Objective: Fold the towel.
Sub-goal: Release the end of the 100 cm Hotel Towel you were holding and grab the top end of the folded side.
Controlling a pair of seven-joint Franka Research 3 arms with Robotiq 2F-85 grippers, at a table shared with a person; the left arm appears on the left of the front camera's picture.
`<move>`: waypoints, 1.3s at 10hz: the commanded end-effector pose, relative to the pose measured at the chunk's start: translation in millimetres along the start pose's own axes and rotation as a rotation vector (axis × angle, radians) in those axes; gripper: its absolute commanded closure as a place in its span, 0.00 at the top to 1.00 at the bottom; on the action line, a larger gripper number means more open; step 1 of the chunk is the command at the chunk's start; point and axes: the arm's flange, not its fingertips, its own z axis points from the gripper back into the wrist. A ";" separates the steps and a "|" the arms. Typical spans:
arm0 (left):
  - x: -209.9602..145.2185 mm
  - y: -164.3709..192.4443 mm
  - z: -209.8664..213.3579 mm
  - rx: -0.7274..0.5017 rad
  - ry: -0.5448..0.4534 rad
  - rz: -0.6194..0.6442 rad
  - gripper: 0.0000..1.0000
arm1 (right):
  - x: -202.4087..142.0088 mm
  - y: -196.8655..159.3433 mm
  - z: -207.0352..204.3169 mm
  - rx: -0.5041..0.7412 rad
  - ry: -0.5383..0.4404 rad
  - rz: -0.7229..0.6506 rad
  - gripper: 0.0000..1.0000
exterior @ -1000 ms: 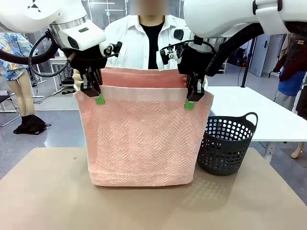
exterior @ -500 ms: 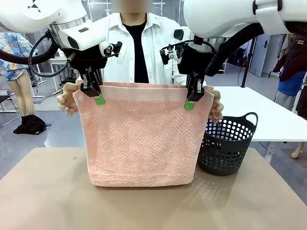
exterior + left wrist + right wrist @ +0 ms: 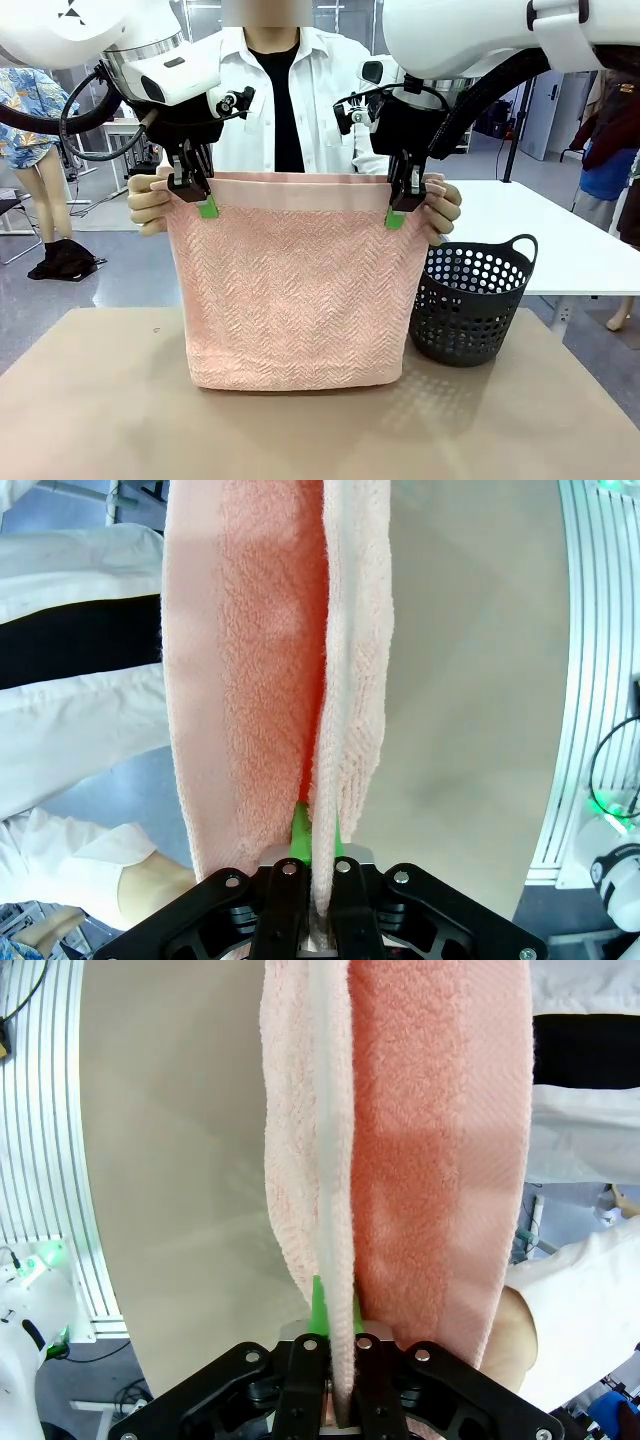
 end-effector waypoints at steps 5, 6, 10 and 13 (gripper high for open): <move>0.1 -0.7 3.1 0.016 -0.015 -0.020 0.38 | -1.6 1.2 1.6 -0.001 -0.002 0.009 0.25; 0.5 -0.2 4.6 0.019 -0.019 -0.006 0.40 | -2.1 2.0 2.9 -0.003 0.001 0.007 0.34; -5.5 -0.9 45.6 0.074 -0.003 0.026 1.00 | -8.4 9.0 39.0 -0.083 -0.003 -0.001 0.98; -11.5 -1.7 80.3 0.116 -0.042 0.080 0.91 | -8.6 14.1 70.7 -0.158 0.005 0.021 0.80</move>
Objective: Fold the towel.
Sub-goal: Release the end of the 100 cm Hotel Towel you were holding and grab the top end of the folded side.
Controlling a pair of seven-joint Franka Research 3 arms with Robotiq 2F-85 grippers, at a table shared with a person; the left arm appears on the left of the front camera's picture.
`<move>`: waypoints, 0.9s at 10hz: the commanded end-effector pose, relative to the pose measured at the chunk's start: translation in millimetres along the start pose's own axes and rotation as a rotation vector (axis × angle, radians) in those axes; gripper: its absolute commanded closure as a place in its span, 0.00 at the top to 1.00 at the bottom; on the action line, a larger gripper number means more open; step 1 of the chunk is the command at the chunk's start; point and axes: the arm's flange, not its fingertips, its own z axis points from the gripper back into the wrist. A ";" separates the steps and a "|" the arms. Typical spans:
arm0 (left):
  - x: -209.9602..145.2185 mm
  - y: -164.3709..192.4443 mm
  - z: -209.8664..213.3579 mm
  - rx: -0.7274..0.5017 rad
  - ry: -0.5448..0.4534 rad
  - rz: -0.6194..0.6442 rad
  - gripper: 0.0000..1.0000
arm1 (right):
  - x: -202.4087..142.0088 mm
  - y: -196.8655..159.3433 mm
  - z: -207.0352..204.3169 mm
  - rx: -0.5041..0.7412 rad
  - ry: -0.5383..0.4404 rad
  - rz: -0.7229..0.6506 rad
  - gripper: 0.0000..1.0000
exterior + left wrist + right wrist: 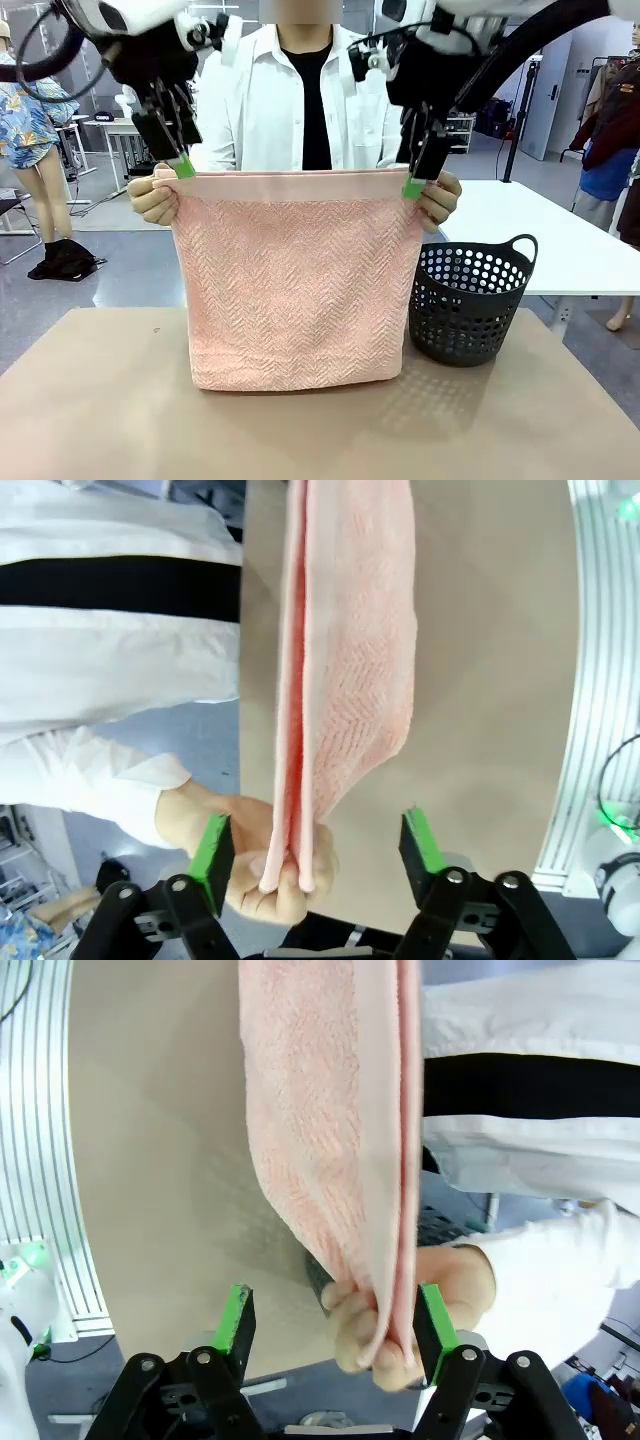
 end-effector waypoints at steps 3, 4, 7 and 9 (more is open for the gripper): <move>-1.3 -1.3 6.4 0.045 -0.021 0.012 1.00 | 1.5 -0.1 8.7 -0.055 0.020 0.053 0.80; -0.6 -1.3 4.2 0.039 -0.015 0.011 1.00 | 3.3 -0.7 7.0 -0.052 0.029 0.060 0.80; 0.7 7.1 -7.2 0.010 -0.014 0.006 1.00 | 10.1 -10.6 2.4 -0.047 0.003 0.058 0.80; 1.8 22.8 -24.7 -0.028 -0.022 -0.016 1.00 | 18.7 -28.8 -11.3 -0.035 0.014 0.052 0.80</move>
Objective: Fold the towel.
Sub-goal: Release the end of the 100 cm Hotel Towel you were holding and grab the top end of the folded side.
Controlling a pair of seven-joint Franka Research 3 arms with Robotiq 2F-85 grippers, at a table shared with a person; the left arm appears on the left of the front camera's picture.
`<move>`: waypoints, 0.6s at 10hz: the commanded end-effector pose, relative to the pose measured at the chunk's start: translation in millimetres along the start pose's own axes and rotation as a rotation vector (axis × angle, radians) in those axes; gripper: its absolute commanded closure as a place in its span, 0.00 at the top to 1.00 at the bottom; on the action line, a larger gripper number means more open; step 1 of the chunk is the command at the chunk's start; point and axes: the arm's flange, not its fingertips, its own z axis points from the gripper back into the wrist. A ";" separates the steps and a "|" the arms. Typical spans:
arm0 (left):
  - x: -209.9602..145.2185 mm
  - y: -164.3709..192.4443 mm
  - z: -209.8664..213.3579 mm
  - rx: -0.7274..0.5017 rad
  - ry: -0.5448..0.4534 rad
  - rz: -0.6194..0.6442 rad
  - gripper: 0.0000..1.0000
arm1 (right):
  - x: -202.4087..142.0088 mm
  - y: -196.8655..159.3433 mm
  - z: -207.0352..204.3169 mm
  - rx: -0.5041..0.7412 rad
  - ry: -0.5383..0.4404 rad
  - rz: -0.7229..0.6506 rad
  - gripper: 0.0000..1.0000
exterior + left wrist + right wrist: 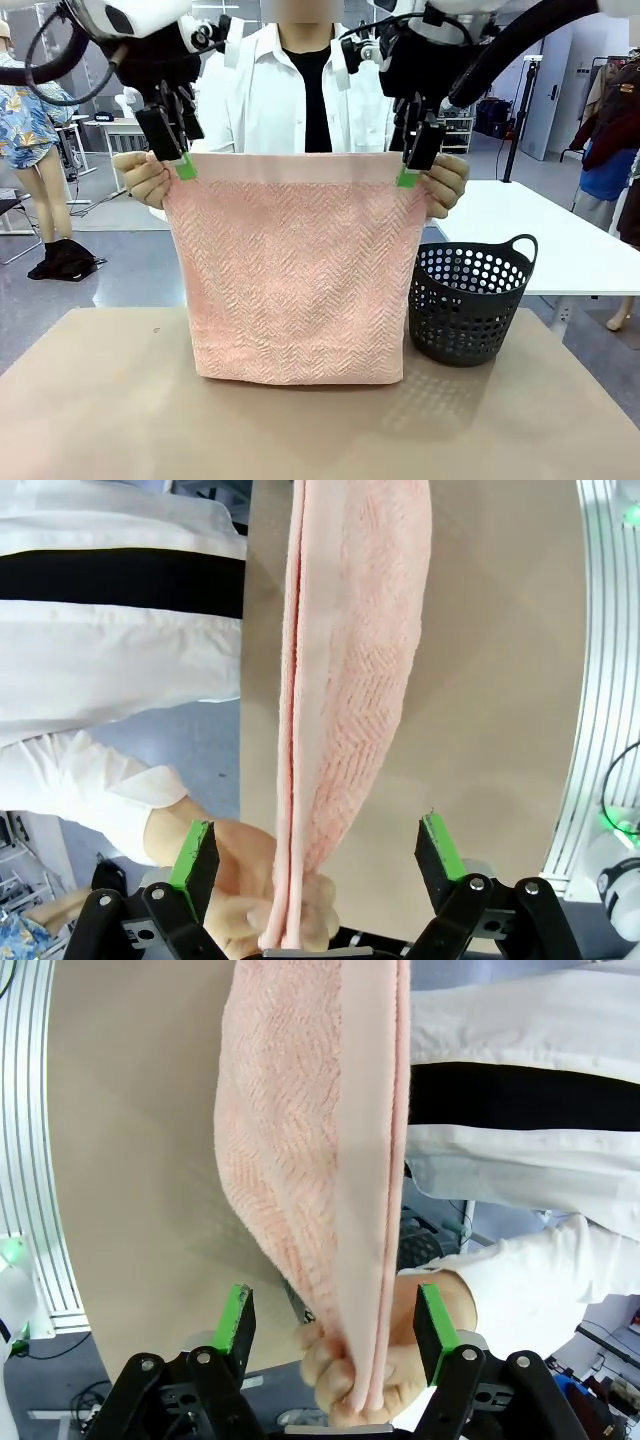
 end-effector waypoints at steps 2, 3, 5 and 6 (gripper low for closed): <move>-2.9 20.5 -13.1 -0.025 -0.008 -0.006 1.00 | 7.9 -23.5 -12.9 0.015 -0.002 0.015 0.80; -4.0 23.1 -17.7 -0.033 -0.004 0.000 1.00 | 7.8 -27.3 -18.3 0.027 0.002 0.006 0.80; -9.3 26.2 -24.4 -0.052 0.000 0.014 0.71 | 6.1 -31.6 -26.1 0.047 0.010 -0.014 0.80; -12.7 27.9 -26.6 -0.059 0.009 0.016 0.40 | 6.1 -33.2 -27.0 0.055 0.012 -0.028 0.62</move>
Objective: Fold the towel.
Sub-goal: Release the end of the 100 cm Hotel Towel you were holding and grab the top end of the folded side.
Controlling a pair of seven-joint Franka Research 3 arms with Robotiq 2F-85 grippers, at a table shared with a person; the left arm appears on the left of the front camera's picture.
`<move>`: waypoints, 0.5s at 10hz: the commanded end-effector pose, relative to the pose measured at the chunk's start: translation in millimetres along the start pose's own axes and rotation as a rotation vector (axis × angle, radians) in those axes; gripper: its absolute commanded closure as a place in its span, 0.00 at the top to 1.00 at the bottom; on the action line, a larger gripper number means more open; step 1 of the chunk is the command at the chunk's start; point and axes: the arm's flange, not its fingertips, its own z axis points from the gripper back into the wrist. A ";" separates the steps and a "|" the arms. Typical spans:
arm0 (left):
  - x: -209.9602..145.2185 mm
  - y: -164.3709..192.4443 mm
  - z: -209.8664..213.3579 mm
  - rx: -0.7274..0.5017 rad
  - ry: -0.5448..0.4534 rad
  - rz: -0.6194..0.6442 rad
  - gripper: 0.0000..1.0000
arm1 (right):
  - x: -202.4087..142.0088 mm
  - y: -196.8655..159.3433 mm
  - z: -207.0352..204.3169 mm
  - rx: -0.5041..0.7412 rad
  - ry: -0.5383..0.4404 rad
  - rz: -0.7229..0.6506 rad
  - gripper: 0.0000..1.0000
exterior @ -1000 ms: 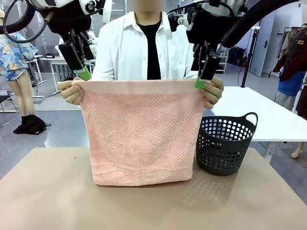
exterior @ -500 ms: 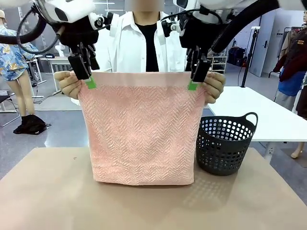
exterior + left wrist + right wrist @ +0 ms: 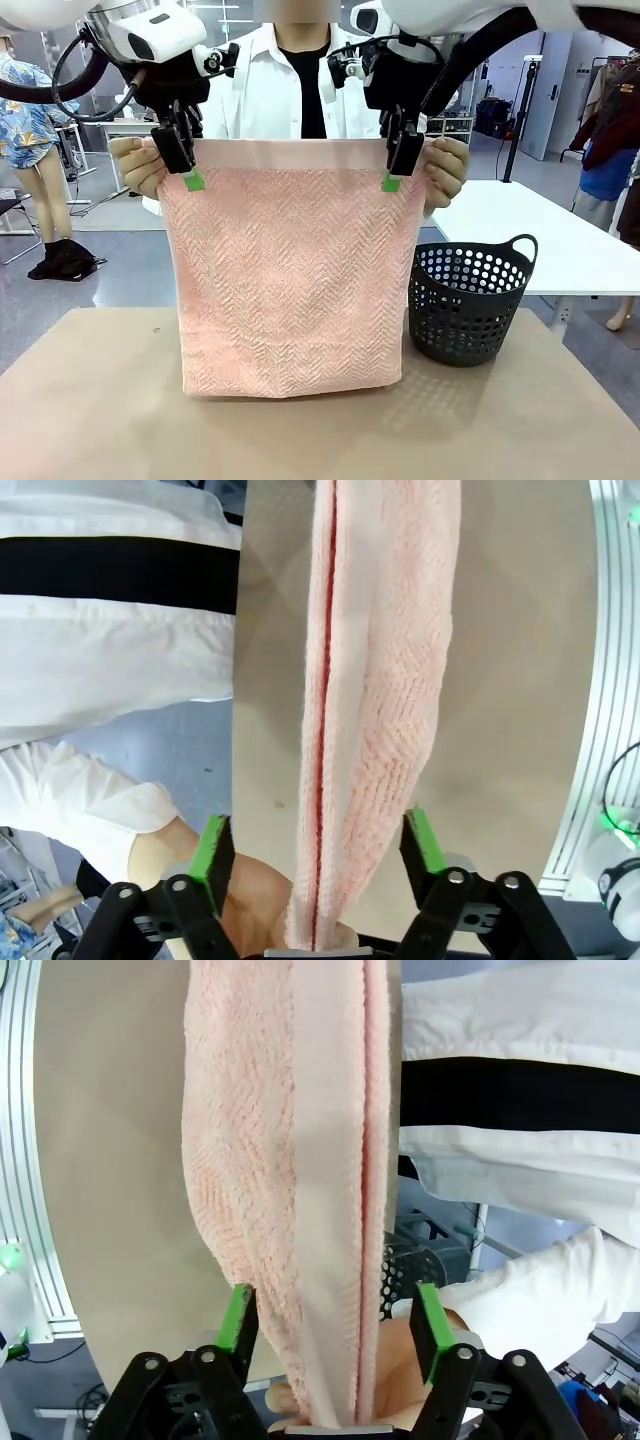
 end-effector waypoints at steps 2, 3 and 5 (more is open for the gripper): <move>-5.9 6.7 0.0 -0.035 0.003 -0.008 0.00 | 1.6 -5.6 2.1 0.023 0.011 -0.010 0.03; -5.9 8.2 0.4 -0.037 0.001 -0.006 0.23 | 1.4 -7.7 1.0 0.027 0.012 -0.015 0.00; -5.9 9.9 1.7 -0.041 -0.005 -0.005 0.00 | 2.0 -9.5 1.2 0.030 0.010 -0.014 0.00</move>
